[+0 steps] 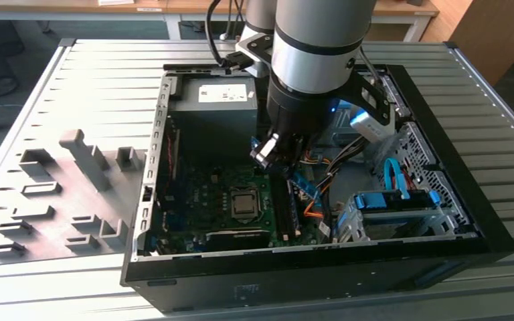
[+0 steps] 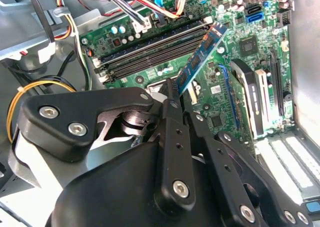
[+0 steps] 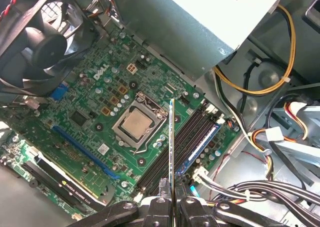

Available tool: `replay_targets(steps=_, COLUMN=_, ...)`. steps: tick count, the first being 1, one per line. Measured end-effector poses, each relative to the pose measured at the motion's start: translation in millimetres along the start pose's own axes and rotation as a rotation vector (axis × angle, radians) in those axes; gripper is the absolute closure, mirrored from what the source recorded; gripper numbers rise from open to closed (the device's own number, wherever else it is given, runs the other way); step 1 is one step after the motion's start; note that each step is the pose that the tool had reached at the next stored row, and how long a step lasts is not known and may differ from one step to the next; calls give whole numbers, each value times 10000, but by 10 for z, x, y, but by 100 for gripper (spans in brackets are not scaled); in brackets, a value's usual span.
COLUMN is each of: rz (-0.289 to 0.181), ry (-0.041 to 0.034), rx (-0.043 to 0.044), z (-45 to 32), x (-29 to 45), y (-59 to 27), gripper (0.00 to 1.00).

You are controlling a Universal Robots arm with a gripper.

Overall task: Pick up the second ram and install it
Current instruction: 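Insert the second ram into the second slot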

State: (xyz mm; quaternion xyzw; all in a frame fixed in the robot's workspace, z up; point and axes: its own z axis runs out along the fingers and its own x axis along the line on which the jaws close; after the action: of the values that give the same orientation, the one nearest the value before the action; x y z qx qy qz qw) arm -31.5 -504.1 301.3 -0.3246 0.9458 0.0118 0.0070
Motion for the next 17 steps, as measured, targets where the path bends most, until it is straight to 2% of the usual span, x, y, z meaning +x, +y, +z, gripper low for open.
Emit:
replay_targets(steps=8, rz=28, ry=-1, rx=1, z=0, x=-1, y=-1, gripper=86)
replay_targets(steps=17, rz=1186, ry=-21, rx=25, z=6, x=-1, y=-1, gripper=86)
